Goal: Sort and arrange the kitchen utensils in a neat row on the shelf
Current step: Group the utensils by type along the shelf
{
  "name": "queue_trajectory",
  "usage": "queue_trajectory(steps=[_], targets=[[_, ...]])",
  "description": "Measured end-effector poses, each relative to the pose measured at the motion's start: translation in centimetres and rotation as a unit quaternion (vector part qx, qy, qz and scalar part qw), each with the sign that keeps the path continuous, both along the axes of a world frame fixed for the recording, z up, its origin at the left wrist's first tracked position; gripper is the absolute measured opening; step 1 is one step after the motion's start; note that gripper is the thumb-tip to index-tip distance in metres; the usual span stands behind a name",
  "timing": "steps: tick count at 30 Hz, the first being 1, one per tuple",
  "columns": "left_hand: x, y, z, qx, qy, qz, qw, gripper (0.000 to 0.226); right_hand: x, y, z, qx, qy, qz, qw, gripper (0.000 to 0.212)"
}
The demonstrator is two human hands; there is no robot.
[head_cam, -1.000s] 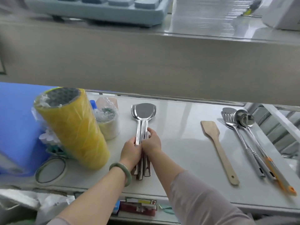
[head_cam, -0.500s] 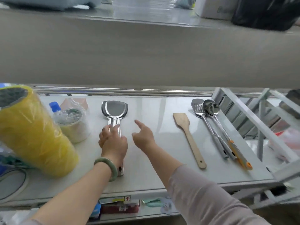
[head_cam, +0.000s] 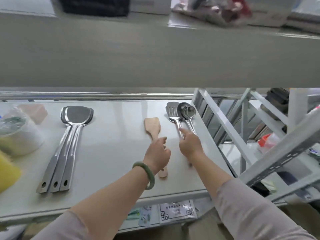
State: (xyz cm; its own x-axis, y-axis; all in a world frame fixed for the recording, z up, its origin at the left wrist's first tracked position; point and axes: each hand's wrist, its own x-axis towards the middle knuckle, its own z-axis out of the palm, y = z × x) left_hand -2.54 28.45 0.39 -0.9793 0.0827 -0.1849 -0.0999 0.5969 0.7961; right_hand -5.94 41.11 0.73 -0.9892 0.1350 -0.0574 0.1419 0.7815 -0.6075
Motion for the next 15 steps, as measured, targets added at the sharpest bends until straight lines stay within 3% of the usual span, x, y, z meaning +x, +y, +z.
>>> queue_trajectory(steps=[7, 10, 12, 15], targets=[[-1.2, 5.8, -2.0, 0.004, -0.091, 0.017, 0.996, 0.054, 0.0, 2.7, -1.8, 0.081, -0.069, 0.049, 0.993, 0.058], [-1.5, 6.6, -2.6, 0.057, -0.104, 0.068, 0.991, 0.034, -0.5, 3.1, -2.4, 0.084, -0.065, 0.061, 0.992, 0.056], [-1.8, 6.9, -3.0, 0.083, -0.095, 0.101, 0.987, 0.017, -0.7, 3.3, -2.7, 0.041, -0.059, 0.047, 0.996, 0.057], [-1.7, 7.2, -2.7, 0.121, -0.106, 0.122, 0.979, 0.027, -0.8, 3.6, -2.7, -0.08, -0.074, 0.005, 0.994, 0.058]])
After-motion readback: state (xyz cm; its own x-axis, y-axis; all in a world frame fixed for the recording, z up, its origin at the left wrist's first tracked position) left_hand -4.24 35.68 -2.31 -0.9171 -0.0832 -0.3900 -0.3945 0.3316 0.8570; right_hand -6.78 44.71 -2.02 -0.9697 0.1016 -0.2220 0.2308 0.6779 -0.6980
